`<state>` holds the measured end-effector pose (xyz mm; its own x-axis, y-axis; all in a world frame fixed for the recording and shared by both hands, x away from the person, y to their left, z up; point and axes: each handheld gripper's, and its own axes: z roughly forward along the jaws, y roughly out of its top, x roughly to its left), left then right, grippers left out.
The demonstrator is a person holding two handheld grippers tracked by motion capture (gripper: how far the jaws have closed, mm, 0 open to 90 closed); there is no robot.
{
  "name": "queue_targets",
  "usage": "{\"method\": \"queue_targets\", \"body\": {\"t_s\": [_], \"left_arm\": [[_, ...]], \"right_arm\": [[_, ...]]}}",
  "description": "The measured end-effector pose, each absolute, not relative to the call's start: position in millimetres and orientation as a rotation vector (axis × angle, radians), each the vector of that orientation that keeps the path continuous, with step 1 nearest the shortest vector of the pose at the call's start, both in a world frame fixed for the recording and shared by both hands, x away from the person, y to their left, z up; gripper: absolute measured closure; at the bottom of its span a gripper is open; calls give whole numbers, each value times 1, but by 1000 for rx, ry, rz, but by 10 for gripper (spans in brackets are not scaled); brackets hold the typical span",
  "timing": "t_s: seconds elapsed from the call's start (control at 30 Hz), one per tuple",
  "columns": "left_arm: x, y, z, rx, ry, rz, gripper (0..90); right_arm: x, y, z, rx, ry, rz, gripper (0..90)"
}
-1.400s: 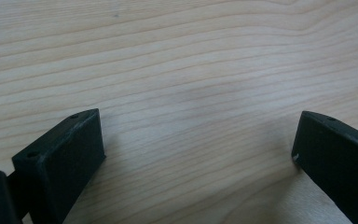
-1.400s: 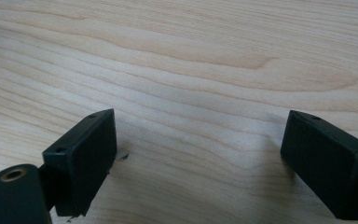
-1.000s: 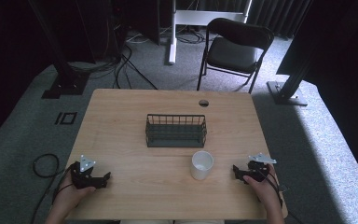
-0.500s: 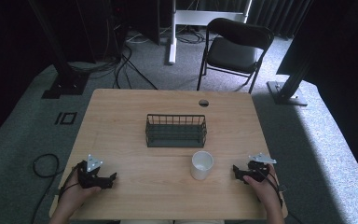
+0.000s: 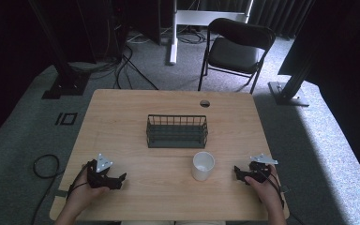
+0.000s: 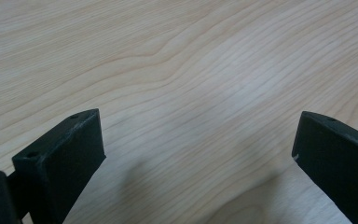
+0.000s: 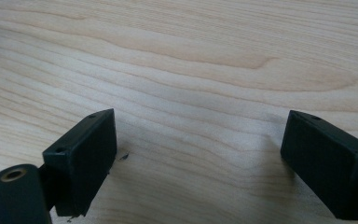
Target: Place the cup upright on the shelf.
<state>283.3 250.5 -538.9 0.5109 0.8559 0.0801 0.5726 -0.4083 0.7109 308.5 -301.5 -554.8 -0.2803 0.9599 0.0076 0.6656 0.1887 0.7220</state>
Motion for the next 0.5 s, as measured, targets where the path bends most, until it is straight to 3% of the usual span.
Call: {"method": "queue_targets", "body": {"t_s": [0.5], "left_arm": [[286, 225, -534, 2132, 1064, 528, 42]], "right_arm": [[309, -301, -555, 1519, 2019, 868, 102]]}}
